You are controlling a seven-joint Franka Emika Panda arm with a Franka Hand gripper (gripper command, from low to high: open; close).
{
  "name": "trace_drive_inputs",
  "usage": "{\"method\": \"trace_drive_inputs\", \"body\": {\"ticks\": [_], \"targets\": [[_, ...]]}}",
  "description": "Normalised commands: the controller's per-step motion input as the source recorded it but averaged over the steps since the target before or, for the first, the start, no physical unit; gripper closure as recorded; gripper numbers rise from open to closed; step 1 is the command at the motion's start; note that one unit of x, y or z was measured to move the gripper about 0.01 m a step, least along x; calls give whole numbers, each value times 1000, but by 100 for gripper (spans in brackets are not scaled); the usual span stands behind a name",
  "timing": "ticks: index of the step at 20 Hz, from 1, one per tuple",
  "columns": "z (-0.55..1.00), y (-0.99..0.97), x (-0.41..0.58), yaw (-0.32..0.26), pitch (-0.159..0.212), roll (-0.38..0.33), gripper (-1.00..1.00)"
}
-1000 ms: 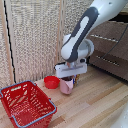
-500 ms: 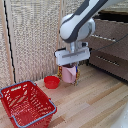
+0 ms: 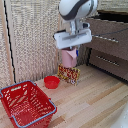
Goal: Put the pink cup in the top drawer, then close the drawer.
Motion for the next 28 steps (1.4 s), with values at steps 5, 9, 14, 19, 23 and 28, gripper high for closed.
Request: {"method": "trace_drive_inputs", "body": {"ticks": [5, 9, 14, 19, 23, 28], "targets": [[873, -47, 374, 36, 0, -105, 100], [854, -104, 366, 31, 3, -110, 100], [831, -135, 318, 7, 11, -122, 100], [809, -287, 349, -58, 1, -124, 100], [764, -462, 345, -160, 59, -97, 100], [721, -482, 320, -198, 51, -63, 100]]}}
